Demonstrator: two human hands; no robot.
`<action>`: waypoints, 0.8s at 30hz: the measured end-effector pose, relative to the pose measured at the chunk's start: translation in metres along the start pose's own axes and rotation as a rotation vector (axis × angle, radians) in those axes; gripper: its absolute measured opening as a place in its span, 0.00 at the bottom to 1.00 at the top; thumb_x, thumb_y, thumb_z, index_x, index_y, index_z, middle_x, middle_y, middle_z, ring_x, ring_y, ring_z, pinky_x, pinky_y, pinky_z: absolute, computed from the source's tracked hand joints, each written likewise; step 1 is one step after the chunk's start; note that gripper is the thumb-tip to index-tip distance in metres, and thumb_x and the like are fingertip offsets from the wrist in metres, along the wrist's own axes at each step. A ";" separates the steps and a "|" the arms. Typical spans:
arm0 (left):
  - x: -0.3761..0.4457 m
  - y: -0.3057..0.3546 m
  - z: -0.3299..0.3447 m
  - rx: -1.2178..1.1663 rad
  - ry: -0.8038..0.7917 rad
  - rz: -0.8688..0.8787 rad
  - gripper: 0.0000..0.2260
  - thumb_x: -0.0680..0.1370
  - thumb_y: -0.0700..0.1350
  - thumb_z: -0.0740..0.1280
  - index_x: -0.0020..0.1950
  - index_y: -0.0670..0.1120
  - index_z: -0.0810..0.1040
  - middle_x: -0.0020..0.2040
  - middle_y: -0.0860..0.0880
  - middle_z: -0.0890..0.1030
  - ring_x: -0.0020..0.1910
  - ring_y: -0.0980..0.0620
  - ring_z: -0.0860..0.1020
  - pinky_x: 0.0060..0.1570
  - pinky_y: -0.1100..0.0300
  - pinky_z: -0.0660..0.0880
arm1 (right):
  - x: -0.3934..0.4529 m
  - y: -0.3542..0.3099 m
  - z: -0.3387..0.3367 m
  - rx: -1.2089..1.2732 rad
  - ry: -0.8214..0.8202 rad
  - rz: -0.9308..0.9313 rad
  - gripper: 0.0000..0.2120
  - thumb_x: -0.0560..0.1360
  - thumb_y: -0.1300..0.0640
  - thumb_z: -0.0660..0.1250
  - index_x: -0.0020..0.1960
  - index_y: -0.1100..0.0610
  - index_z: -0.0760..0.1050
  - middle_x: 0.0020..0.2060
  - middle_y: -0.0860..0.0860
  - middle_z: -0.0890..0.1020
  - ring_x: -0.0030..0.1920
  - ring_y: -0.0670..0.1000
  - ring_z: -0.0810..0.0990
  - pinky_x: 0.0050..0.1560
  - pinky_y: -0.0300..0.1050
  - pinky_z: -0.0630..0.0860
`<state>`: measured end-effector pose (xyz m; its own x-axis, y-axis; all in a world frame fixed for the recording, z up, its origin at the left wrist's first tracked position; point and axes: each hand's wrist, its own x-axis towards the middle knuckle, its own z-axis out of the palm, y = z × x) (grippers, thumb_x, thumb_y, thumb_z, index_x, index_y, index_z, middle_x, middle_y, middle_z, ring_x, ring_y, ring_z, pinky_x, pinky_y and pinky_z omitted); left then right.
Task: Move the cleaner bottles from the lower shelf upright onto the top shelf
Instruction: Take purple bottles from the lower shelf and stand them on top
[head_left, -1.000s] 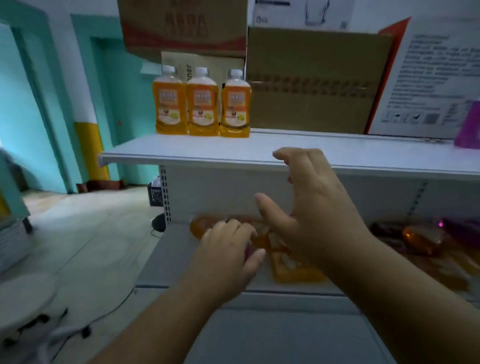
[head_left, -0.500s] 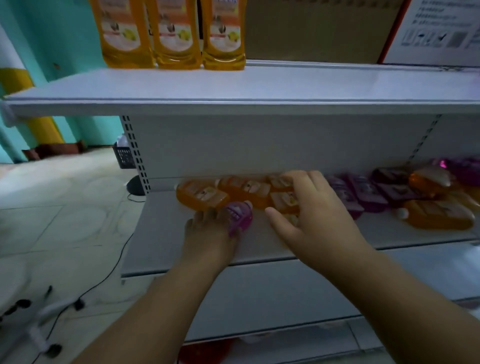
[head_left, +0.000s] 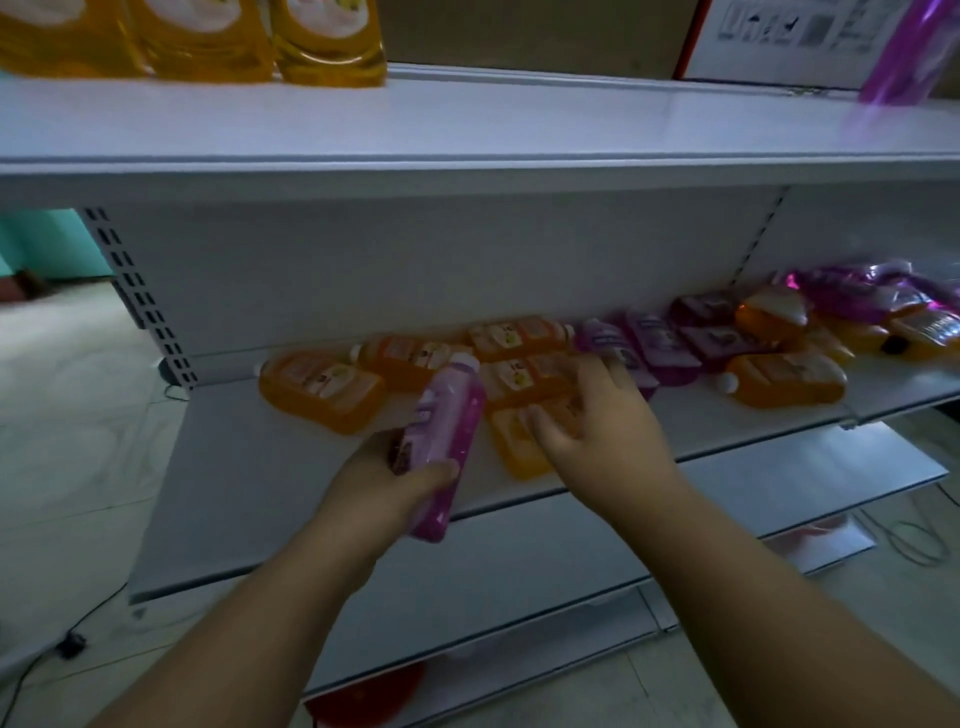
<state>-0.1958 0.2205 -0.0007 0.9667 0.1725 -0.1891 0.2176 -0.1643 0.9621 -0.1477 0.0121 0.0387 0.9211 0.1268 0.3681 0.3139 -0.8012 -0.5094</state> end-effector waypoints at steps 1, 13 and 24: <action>-0.006 0.003 0.009 -0.155 -0.034 0.000 0.27 0.58 0.58 0.76 0.55 0.53 0.78 0.47 0.52 0.86 0.44 0.52 0.84 0.41 0.55 0.79 | 0.002 0.012 0.001 0.019 -0.007 0.025 0.22 0.72 0.48 0.70 0.63 0.53 0.72 0.54 0.54 0.75 0.51 0.55 0.76 0.47 0.45 0.72; -0.015 0.043 0.110 -0.799 -0.036 -0.099 0.23 0.69 0.60 0.70 0.57 0.47 0.85 0.51 0.43 0.85 0.46 0.46 0.85 0.48 0.46 0.80 | 0.102 0.159 0.018 -0.287 -0.222 0.180 0.26 0.76 0.40 0.58 0.65 0.58 0.72 0.60 0.61 0.77 0.60 0.62 0.74 0.56 0.51 0.73; -0.025 0.061 0.178 -0.656 0.053 0.051 0.41 0.52 0.57 0.85 0.60 0.43 0.77 0.43 0.46 0.85 0.39 0.49 0.85 0.36 0.54 0.80 | 0.153 0.179 0.038 -0.172 -0.513 0.151 0.38 0.76 0.40 0.59 0.77 0.61 0.54 0.69 0.63 0.70 0.66 0.65 0.71 0.62 0.57 0.72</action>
<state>-0.1830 0.0331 0.0280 0.9620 0.2307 -0.1462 0.0279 0.4494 0.8929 0.0577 -0.0894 -0.0255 0.9604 0.2372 -0.1460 0.1676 -0.9109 -0.3771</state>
